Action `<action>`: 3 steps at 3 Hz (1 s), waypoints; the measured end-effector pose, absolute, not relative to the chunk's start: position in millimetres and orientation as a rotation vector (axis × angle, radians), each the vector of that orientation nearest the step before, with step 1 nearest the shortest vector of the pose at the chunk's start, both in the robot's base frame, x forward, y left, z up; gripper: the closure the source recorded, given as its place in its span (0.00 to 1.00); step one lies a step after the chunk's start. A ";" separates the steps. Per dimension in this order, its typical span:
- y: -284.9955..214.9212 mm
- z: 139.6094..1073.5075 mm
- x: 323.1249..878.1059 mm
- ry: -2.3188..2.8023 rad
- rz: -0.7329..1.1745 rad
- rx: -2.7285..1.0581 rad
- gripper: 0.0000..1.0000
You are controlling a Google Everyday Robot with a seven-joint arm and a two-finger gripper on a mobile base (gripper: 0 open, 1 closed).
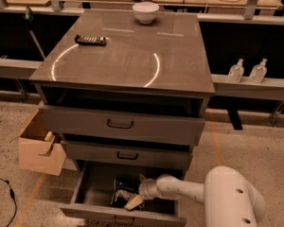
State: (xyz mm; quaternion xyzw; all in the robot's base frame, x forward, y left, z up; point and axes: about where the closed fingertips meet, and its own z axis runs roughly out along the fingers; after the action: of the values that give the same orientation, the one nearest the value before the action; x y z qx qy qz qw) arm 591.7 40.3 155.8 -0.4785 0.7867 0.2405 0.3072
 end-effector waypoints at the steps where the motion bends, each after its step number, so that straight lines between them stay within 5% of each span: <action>1: 40.3 155.8 591.7 2.081 0.636 -1.266 0.00; 3: 40.3 155.8 591.6 2.081 0.636 -1.266 0.00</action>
Offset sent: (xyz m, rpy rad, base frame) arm -0.0067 0.0220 0.0653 -0.0270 -0.0886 0.0609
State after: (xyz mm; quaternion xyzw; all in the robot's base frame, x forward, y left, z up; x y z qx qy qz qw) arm 591.6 40.3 155.8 -0.4785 0.7866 0.2404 0.3073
